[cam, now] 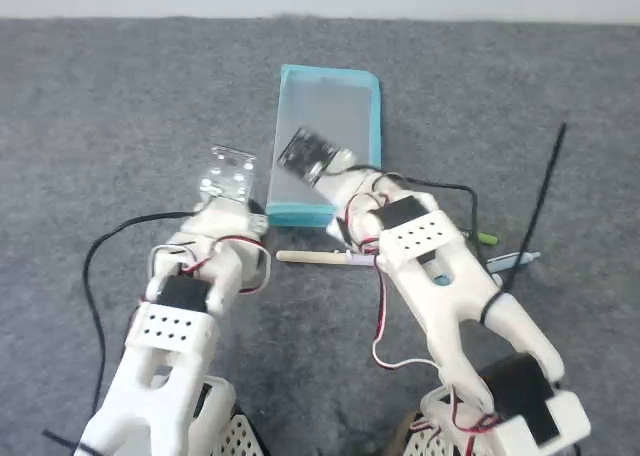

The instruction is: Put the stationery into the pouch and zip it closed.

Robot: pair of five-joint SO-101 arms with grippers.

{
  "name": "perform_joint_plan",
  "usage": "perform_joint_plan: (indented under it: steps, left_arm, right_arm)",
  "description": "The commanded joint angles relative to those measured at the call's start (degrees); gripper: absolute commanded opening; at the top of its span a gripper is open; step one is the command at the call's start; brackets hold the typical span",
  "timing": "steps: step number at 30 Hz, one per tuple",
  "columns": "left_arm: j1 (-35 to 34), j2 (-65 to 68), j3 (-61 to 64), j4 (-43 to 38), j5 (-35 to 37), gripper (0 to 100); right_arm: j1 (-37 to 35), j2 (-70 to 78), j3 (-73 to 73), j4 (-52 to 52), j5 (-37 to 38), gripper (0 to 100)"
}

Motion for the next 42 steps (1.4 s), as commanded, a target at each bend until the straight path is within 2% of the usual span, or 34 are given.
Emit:
perform_joint_plan:
  steps: [1,8,17,24,31,37,42]
  left_arm:
    - [-6.5,0.1,-6.1,-1.1,-0.4,1]
    - [-7.7,0.2,-6.5,-1.1,-0.4,1]
    - [-7.7,0.2,-6.5,-1.1,-0.4,1]
    - [-7.6,0.2,-6.5,-1.1,-0.4,1]
    - [-7.6,0.3,-6.5,-1.1,-0.4,1]
    - [-7.6,0.3,-4.2,-5.5,-0.4,1]
    - [-7.6,0.3,-3.9,-5.9,-0.4,1]
  right_arm:
    - [-0.3,0.2,-1.2,0.0,6.9,19.8]
    - [-2.2,1.0,0.6,-5.8,9.3,19.8]
    - [-2.2,5.0,3.6,-16.0,21.5,19.4]
    - [-1.8,10.2,3.7,-25.1,21.7,19.1]
    - [-1.1,13.8,3.7,-32.8,21.9,11.6]
    - [1.5,13.8,3.4,-33.6,21.8,0.2]
    - [3.7,13.3,3.4,-32.9,20.8,0.7]
